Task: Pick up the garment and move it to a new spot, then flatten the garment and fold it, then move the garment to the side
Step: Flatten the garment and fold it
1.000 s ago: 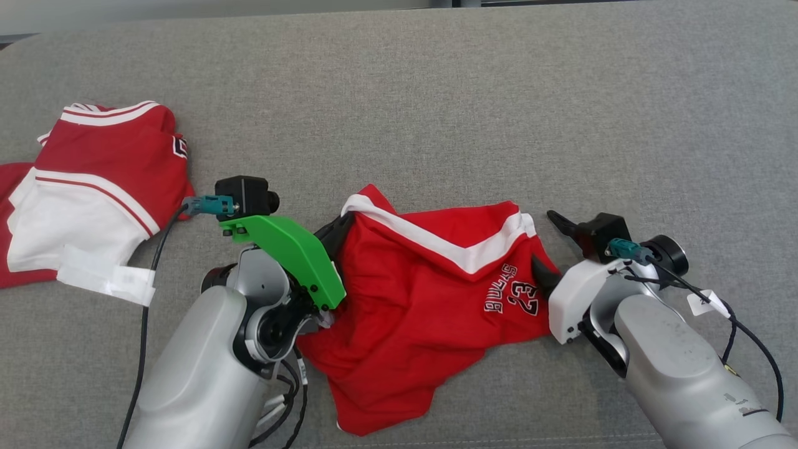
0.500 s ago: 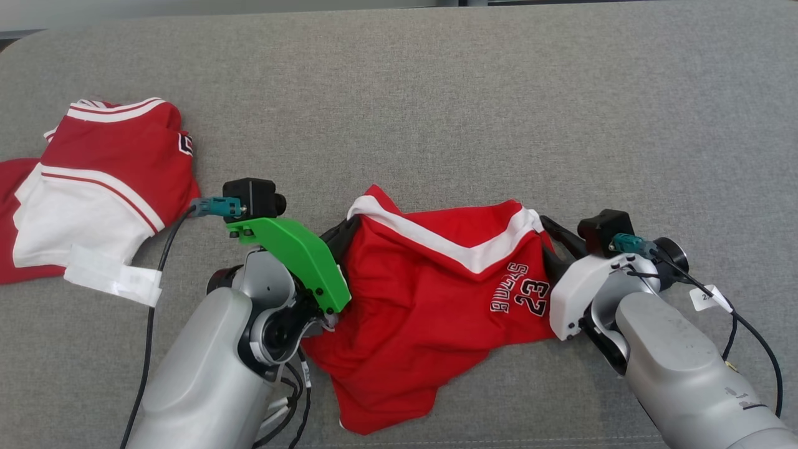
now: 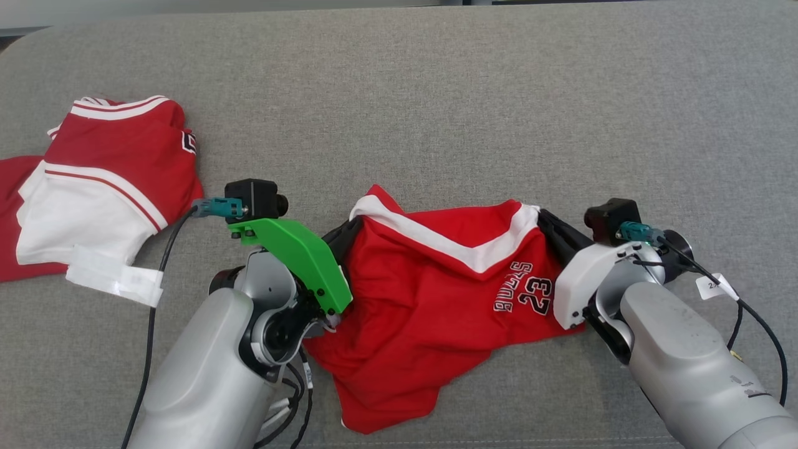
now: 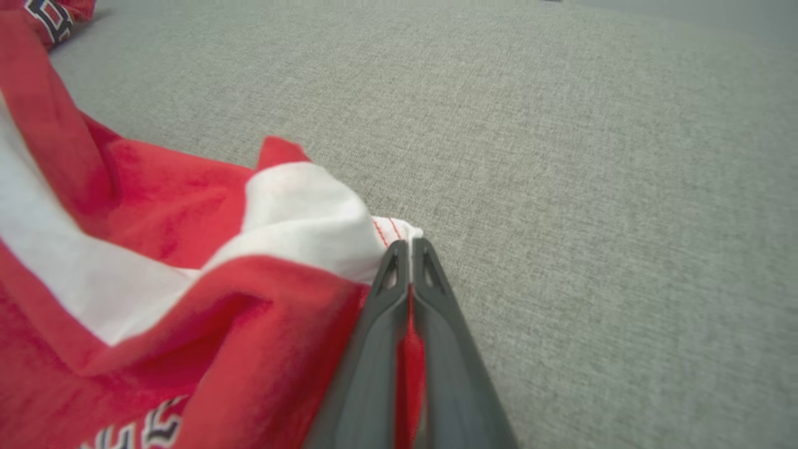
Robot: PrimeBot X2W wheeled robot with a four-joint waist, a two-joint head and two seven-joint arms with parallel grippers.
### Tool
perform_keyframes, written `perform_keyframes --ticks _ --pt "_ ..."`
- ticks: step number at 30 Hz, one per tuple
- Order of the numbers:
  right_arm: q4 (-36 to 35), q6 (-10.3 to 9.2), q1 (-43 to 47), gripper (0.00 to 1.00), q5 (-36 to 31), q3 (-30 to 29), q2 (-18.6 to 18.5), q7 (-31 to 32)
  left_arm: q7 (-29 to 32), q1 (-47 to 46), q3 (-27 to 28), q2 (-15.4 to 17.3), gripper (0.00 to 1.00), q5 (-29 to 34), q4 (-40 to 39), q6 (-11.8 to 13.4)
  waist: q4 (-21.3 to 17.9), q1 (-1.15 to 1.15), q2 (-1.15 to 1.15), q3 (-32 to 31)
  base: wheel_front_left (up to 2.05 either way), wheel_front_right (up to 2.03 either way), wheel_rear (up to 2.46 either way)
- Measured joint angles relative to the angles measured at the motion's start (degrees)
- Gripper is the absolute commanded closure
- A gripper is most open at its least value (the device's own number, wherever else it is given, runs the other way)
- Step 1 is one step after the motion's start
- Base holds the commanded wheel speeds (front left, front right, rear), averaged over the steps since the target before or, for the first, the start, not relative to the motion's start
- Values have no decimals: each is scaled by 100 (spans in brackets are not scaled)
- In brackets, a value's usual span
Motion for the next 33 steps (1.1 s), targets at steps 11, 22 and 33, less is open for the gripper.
perform_keyframes --ticks 11,22,33 --pt "-323 0 -171 100 364 60 -44 -5 -104 -1 160 44 100 0 -64 0 -89 0 0 -89 0 0 0" --pt "-1340 0 -843 100 961 252 -303 -31 -90 -548 513 670 100 121 -481 0 -325 0 0 -346 0 0 0" --pt "-3143 -1 -1308 100 2117 145 -642 -80 619 -1100 672 1552 100 258 -1355 -12 -661 0 0 -684 0 0 0"
